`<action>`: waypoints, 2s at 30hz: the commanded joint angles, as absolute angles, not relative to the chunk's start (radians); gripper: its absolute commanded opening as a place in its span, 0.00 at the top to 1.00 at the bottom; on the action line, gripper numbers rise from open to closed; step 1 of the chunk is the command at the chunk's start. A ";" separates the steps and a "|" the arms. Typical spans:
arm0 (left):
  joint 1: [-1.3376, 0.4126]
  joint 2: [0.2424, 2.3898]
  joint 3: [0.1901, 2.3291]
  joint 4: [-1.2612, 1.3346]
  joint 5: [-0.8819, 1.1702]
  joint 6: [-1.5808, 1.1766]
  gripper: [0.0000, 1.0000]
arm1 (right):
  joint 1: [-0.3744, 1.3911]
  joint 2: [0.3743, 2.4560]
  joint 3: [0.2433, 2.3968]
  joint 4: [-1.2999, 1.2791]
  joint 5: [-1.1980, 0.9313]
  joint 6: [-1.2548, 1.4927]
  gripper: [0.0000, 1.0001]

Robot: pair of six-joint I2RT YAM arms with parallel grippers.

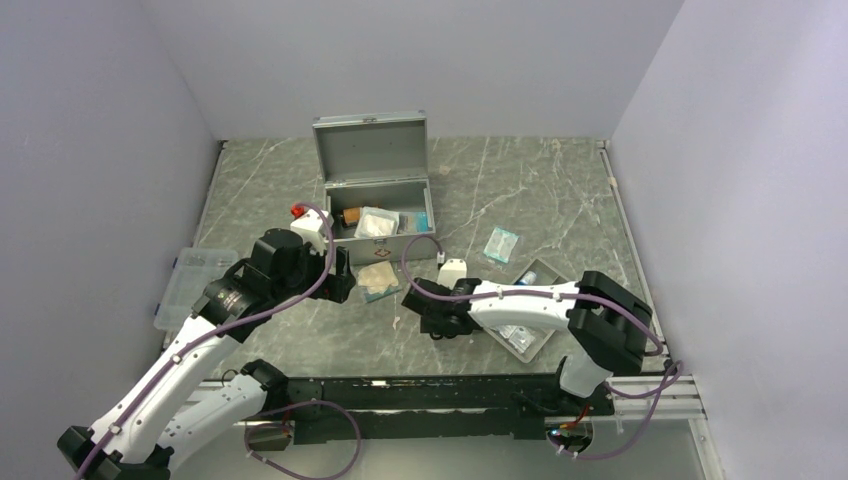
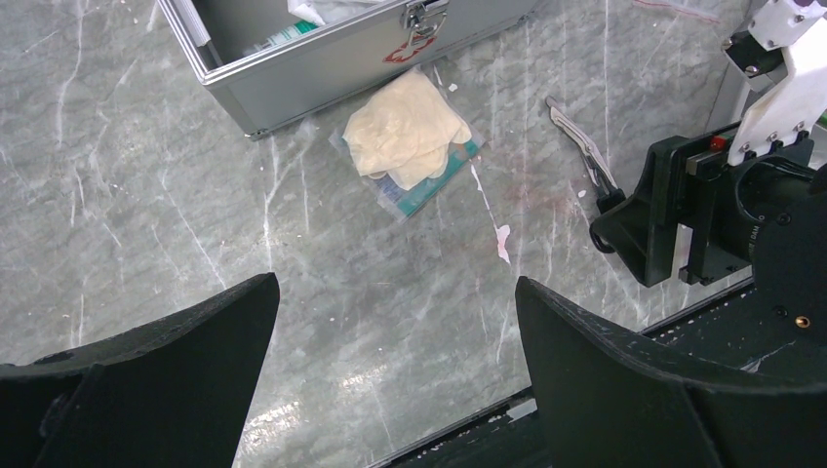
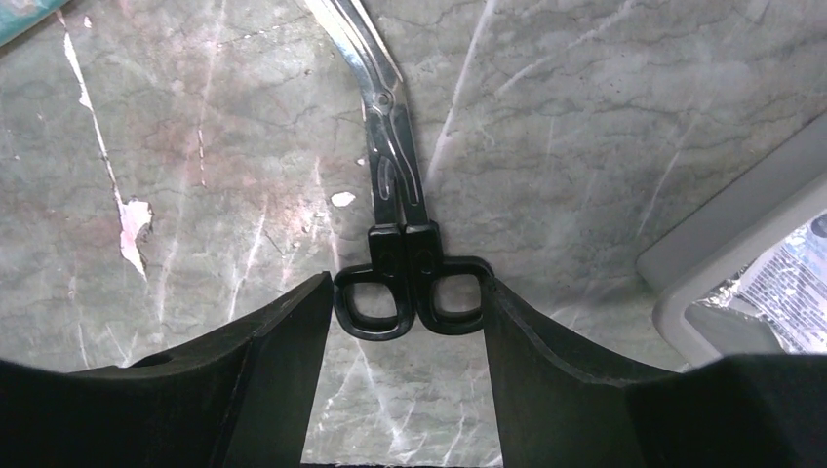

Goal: Organize the medicine kit

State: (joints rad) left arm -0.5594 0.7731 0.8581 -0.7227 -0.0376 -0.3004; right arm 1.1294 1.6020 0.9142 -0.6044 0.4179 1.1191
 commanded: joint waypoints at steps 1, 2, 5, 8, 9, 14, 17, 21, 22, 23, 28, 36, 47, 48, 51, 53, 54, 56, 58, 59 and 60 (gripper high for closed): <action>-0.557 0.764 0.861 -0.698 -0.020 -0.298 0.01 | 1.135 1.537 0.894 -0.654 0.456 1.163 0.39; -0.557 0.764 0.861 -0.698 -0.020 -0.297 0.01 | 1.135 1.531 0.886 -0.661 0.459 1.169 0.39; -0.556 0.763 0.861 -0.698 -0.020 -0.296 0.01 | 1.134 1.510 0.866 -0.674 0.467 1.187 0.39; -0.557 0.765 0.861 -0.697 -0.018 -0.298 0.01 | 1.135 1.495 0.844 -0.675 0.469 1.200 0.41; -0.556 0.765 0.860 -0.697 -0.018 -0.298 0.01 | 1.134 1.493 0.838 -0.674 0.469 1.205 0.42; -0.557 0.763 0.859 -0.696 -0.018 -0.300 0.01 | 1.133 1.490 0.816 -0.666 0.467 1.213 0.51; -0.556 0.764 0.860 -0.698 -0.019 -0.299 0.01 | 1.133 1.497 0.810 -0.655 0.467 1.218 0.57; -0.557 0.765 0.859 -0.696 -0.018 -0.300 0.01 | 1.127 1.510 0.805 -0.636 0.467 1.218 0.63; -0.556 0.766 0.860 -0.697 -0.018 -0.299 0.01 | 1.125 1.513 0.803 -0.631 0.466 1.216 0.63; -0.555 0.767 0.861 -0.697 -0.018 -0.300 0.01 | 1.122 1.513 0.801 -0.624 0.466 1.213 0.64; -0.556 0.768 0.861 -0.697 -0.018 -0.298 0.01 | 1.102 1.529 0.794 -0.585 0.453 1.190 0.67; -0.556 0.771 0.861 -0.698 -0.019 -0.299 0.01 | 1.088 1.581 0.797 -0.537 0.420 1.148 0.80; -0.555 0.774 0.862 -0.697 -0.019 -0.297 0.01 | 1.092 1.578 0.791 -0.517 0.408 1.106 1.00; -0.555 0.774 0.862 -0.698 -0.018 -0.298 0.01 | 1.092 1.563 0.795 -0.511 0.414 1.098 1.00; -0.554 0.775 0.859 -0.695 -0.015 -0.299 0.01 | 1.092 1.526 0.813 -0.520 0.435 1.080 1.00; -0.555 0.779 0.862 -0.693 -0.009 -0.303 0.01 | 1.092 1.497 0.823 -0.530 0.443 1.068 1.00; -0.554 0.783 0.866 -0.693 -0.009 -0.305 0.01 | 1.092 1.480 0.822 -0.528 0.443 1.063 1.00; -0.554 0.794 0.880 -0.695 0.019 -0.313 0.01 | 1.094 1.446 0.816 -0.526 0.445 1.057 1.00; -0.554 0.808 0.896 -0.698 0.044 -0.323 0.01 | 1.093 1.410 0.805 -0.523 0.447 1.052 1.00; -0.554 0.816 0.905 -0.701 0.062 -0.329 0.01 | 1.092 1.393 0.797 -0.517 0.447 1.048 1.00; -0.555 0.823 0.911 -0.702 0.081 -0.335 0.01 | 1.094 1.375 0.787 -0.509 0.444 1.042 1.00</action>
State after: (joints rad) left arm -0.5594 0.8009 0.8600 -0.7231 0.0059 -0.3077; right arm 1.0927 1.4651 0.8047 -0.5449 0.4358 1.0683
